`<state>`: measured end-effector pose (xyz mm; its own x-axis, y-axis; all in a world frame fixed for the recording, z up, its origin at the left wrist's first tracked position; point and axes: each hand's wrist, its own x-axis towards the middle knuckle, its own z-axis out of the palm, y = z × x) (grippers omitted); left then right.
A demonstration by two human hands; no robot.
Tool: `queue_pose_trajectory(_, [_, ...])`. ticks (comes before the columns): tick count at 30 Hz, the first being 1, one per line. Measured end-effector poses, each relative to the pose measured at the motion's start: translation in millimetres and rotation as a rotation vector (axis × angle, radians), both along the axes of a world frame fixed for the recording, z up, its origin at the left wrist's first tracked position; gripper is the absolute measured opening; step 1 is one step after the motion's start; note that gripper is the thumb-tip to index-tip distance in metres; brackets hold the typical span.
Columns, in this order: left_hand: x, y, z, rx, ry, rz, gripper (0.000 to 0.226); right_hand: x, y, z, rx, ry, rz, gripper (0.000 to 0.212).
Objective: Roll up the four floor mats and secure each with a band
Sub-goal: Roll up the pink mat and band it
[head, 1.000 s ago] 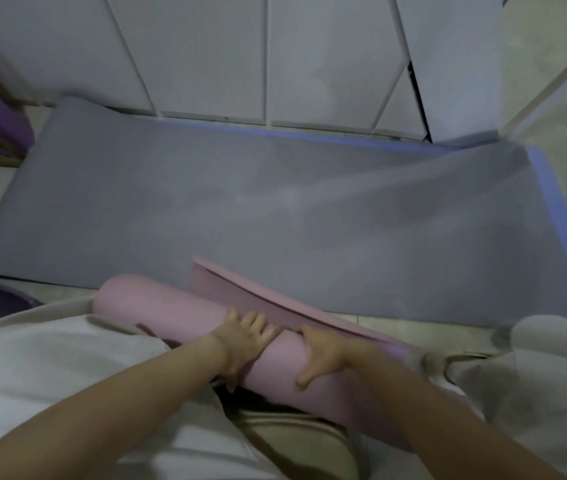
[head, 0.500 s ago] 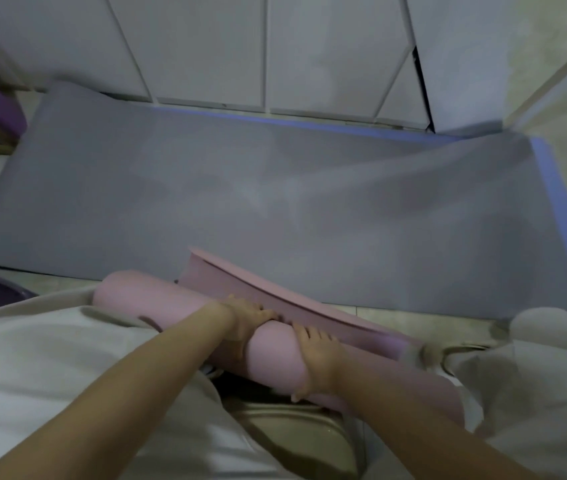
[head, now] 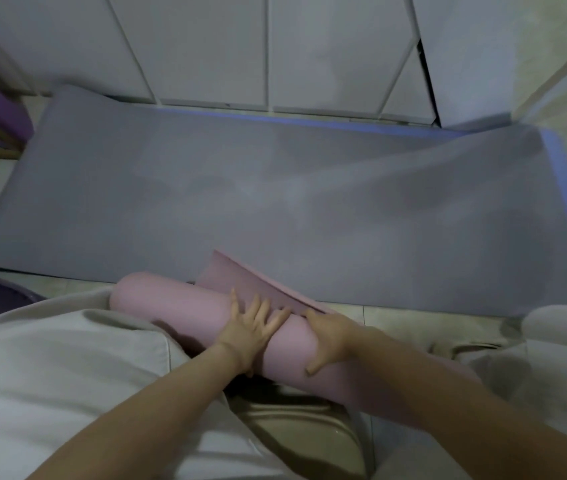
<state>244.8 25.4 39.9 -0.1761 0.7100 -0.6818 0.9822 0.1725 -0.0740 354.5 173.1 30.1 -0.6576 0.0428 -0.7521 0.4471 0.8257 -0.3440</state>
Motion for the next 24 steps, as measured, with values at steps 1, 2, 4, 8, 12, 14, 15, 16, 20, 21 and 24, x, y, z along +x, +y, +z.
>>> queue_pose_trajectory(1, [-1,1,0,0.010,0.004,0.007,0.126,-5,6,1,-0.029,-0.019,-0.018,0.106])
queue_pose_trajectory(2, [-2,1,1,0.021,-0.002,0.019,0.126,-9,11,3,-0.060,-0.049,-0.037,0.109])
queue_pose_trajectory(4, [-6,1,2,0.046,-0.048,0.029,0.125,-19,18,6,-0.124,-0.110,-0.061,0.117])
queue_pose_trajectory(8, [-18,-2,1,0.152,-0.171,0.060,0.120,-29,28,14,-0.187,-0.192,-0.081,0.112])
queue_pose_trajectory(12, [-26,4,-1,0.200,-0.224,0.039,0.112,-30,33,20,-0.213,-0.229,-0.101,0.088])
queue_pose_trajectory(14, [-26,10,-1,0.182,-0.252,0.028,0.109,-27,32,22,-0.214,-0.232,-0.098,0.088])
queue_pose_trajectory(15, [-26,13,-1,0.162,-0.277,0.026,0.108,-25,32,23,-0.214,-0.224,-0.094,0.089])
queue_pose_trajectory(16, [-26,16,-1,0.129,-0.313,0.029,0.108,-21,31,21,-0.207,-0.214,-0.089,0.091])
queue_pose_trajectory(20, [-27,30,-5,-0.034,-0.447,0.054,0.110,9,16,14,-0.138,-0.151,-0.048,0.116])
queue_pose_trajectory(21, [-26,34,-7,-0.059,-0.469,0.055,0.109,18,8,10,-0.105,-0.125,-0.043,0.122])
queue_pose_trajectory(24, [-22,39,-11,-0.116,-0.487,0.064,0.107,35,-8,3,-0.030,-0.057,-0.068,0.126])
